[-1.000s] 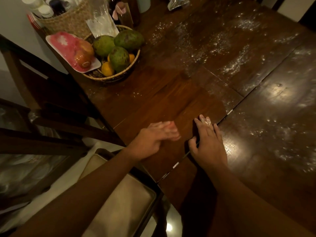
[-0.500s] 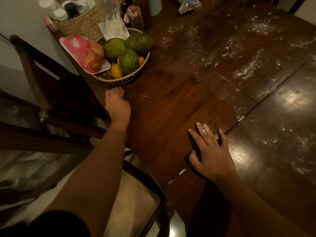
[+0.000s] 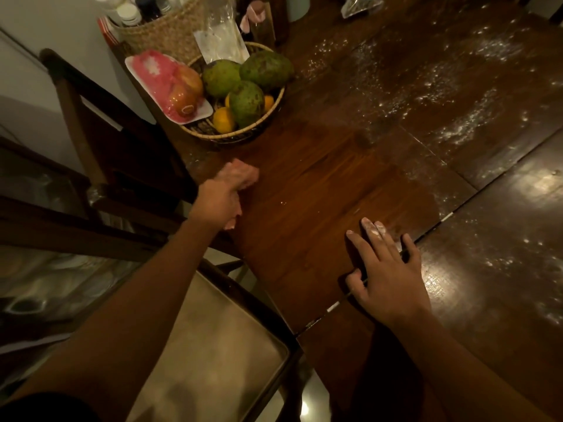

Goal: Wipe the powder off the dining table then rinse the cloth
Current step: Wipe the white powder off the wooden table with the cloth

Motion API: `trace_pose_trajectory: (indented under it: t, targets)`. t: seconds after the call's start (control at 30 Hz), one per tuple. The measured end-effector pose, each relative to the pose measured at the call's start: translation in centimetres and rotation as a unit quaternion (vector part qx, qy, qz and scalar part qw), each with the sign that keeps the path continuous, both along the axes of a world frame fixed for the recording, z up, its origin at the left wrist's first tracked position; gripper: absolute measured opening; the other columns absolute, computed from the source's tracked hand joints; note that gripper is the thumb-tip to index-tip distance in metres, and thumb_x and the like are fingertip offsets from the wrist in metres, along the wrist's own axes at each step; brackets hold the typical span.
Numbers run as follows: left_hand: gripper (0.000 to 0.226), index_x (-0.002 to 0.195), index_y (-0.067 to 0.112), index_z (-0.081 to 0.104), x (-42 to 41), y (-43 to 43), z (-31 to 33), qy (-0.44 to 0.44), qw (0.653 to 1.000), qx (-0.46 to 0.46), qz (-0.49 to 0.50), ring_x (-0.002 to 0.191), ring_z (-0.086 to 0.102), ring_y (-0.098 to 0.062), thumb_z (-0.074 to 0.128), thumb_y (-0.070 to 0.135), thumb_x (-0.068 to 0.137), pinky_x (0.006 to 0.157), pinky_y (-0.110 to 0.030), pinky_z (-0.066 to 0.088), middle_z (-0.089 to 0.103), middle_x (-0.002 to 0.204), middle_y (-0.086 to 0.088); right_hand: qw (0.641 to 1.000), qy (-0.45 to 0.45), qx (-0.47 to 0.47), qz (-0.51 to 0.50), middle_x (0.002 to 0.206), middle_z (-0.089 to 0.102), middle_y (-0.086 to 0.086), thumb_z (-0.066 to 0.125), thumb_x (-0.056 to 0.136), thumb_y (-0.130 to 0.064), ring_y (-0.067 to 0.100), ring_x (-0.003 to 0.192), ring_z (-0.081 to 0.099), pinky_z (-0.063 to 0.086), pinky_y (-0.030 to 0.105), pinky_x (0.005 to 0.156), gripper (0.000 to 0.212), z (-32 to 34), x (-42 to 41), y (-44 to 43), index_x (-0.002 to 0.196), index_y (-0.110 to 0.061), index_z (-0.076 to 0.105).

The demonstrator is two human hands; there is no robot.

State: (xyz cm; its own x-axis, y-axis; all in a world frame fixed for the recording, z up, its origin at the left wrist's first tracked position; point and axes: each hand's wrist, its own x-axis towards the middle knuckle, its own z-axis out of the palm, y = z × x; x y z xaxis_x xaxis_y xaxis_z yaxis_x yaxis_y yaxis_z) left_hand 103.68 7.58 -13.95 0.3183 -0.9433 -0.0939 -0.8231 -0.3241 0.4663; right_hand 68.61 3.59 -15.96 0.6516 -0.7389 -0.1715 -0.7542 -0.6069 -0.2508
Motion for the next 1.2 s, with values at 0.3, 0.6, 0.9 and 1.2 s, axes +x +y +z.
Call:
trace_pose_trajectory:
  t: [0.3,0.6,0.9,1.2]
  targets:
    - [0.039,0.126,0.006,0.057,5.2,-3.8,1.9,-0.041,0.925,0.051,0.374,0.086,0.06,-0.019,0.061,-0.001,0.088,0.054,-0.022,0.051,0.059,0.119,-0.011,0.999,-0.016,-0.031,0.002,0.15,0.04,0.01,0.042,0.083,-0.047,0.027,0.146,0.03,0.017,0.058,0.118,0.066,-0.2,0.6,-0.5,0.146,-0.027,0.045]
    - [0.048,0.132,0.012,0.059,-1.0,-1.5,-2.6,-0.048,0.992,-0.106,-0.053,0.133,0.047,-0.018,0.034,-0.001,0.093,0.118,-0.038,0.029,0.057,0.138,-0.003,0.999,-0.019,-0.032,0.004,0.15,0.041,0.01,0.046,0.081,-0.046,0.028,0.145,0.03,0.018,0.057,0.117,0.066,-0.1,0.8,-0.6,0.144,-0.026,0.048]
    - [0.042,0.117,0.018,0.069,-0.4,-4.7,-1.9,-0.088,0.979,-0.125,0.137,0.106,0.064,-0.027,0.043,-0.002,0.09,0.087,-0.044,0.055,0.066,0.118,-0.005,0.999,-0.035,-0.032,-0.003,0.149,0.042,0.01,0.045,0.082,-0.046,0.028,0.143,0.033,0.018,0.056,0.117,0.064,-0.2,0.8,-0.7,0.143,-0.027,0.049]
    - [0.062,0.133,0.032,0.055,-8.9,3.6,-0.9,0.066,0.956,-0.044,-0.283,0.141,0.036,-0.008,0.055,-0.008,0.085,0.116,-0.046,0.025,0.047,0.143,0.017,0.999,-0.034,-0.024,-0.017,0.148,0.046,0.005,0.047,0.082,-0.042,0.023,0.143,0.036,0.02,0.053,0.118,0.061,0.0,0.8,-0.7,0.141,-0.03,0.052]
